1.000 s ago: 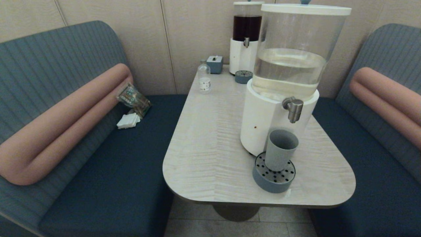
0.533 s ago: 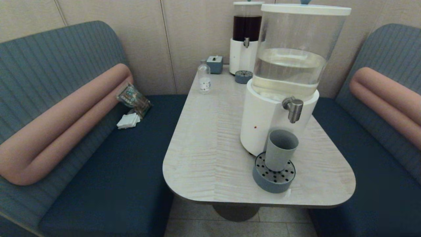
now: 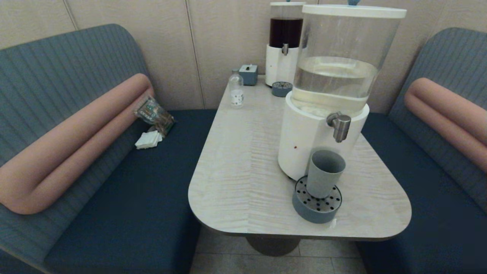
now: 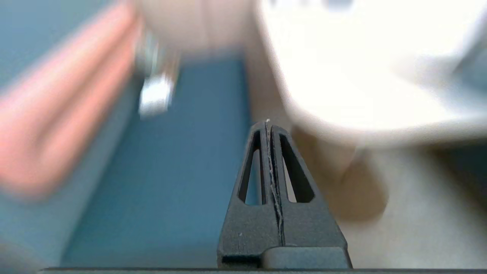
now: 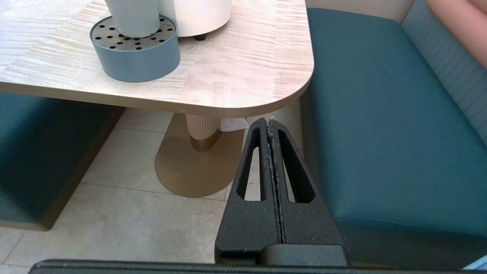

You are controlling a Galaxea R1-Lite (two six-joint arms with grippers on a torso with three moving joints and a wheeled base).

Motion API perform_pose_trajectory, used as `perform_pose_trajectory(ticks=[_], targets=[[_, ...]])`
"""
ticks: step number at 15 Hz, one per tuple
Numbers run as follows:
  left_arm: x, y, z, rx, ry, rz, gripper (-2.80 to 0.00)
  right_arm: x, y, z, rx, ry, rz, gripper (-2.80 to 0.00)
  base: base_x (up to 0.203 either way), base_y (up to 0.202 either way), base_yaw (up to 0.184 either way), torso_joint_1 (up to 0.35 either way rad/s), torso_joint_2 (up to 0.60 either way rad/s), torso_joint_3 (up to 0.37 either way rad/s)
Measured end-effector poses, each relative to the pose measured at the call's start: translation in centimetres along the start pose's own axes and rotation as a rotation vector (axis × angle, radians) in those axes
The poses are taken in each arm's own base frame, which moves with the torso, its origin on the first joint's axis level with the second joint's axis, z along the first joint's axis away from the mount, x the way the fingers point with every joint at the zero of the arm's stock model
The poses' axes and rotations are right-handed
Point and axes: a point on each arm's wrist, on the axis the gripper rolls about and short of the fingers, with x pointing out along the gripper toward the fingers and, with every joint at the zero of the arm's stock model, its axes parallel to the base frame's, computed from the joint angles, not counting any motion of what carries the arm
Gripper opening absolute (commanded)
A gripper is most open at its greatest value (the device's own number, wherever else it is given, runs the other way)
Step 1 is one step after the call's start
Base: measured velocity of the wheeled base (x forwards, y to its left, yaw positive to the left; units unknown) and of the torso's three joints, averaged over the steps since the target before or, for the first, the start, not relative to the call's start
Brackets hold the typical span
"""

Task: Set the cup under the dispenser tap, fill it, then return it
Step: Place the cup next to the water dispenser

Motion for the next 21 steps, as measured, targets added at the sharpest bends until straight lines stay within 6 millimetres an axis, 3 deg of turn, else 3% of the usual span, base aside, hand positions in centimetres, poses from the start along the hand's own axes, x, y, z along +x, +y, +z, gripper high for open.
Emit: perform_pose_trajectory(ticks=[2, 4, 6, 8, 10, 11, 15, 18, 21], targets=[[0.0, 0.4, 5.7, -0.063, -0.094, -0.041, -2.80, 0.0, 0.0, 0.0, 0.000, 0.000, 0.000, -2.80, 0.000, 0.000, 0.000, 0.000, 0.00, 0.000], [2.5, 0.9, 11.0, -0.159, -0.119, -0.099, -2.80, 0.0, 0.0, 0.0, 0.000, 0.000, 0.000, -2.80, 0.000, 0.000, 0.000, 0.000, 0.00, 0.000], [7.5, 1.5, 13.9, -0.227, -0.081, -0.169, -2.80, 0.0, 0.0, 0.0, 0.000, 0.000, 0.000, -2.80, 0.000, 0.000, 0.000, 0.000, 0.00, 0.000], [13.1, 1.9, 14.6, -0.233, -0.034, -0.257, -2.80, 0.0, 0.0, 0.0, 0.000, 0.000, 0.000, -2.80, 0.000, 0.000, 0.000, 0.000, 0.00, 0.000], [19.1, 2.1, 13.7, -0.190, -0.012, -0.409, -2.80, 0.0, 0.0, 0.0, 0.000, 0.000, 0.000, -2.80, 0.000, 0.000, 0.000, 0.000, 0.00, 0.000], [21.7, 2.1, 12.9, -0.163, -0.021, -0.498, 0.00, 0.0, 0.0, 0.0, 0.000, 0.000, 0.000, -2.80, 0.000, 0.000, 0.000, 0.000, 0.00, 0.000], [29.0, 1.6, 8.6, -0.078, -0.114, -0.777, 0.00, 0.0, 0.0, 0.0, 0.000, 0.000, 0.000, -2.80, 0.000, 0.000, 0.000, 0.000, 0.00, 0.000], [32.5, 0.8, 4.7, -0.040, -0.175, -0.854, 0.00, 0.0, 0.0, 0.0, 0.000, 0.000, 0.000, -2.80, 0.000, 0.000, 0.000, 0.000, 0.00, 0.000], [34.7, -2.2, 0.8, -0.040, -0.211, -0.943, 0.00, 0.0, 0.0, 0.0, 0.000, 0.000, 0.000, -2.80, 0.000, 0.000, 0.000, 0.000, 0.00, 0.000]])
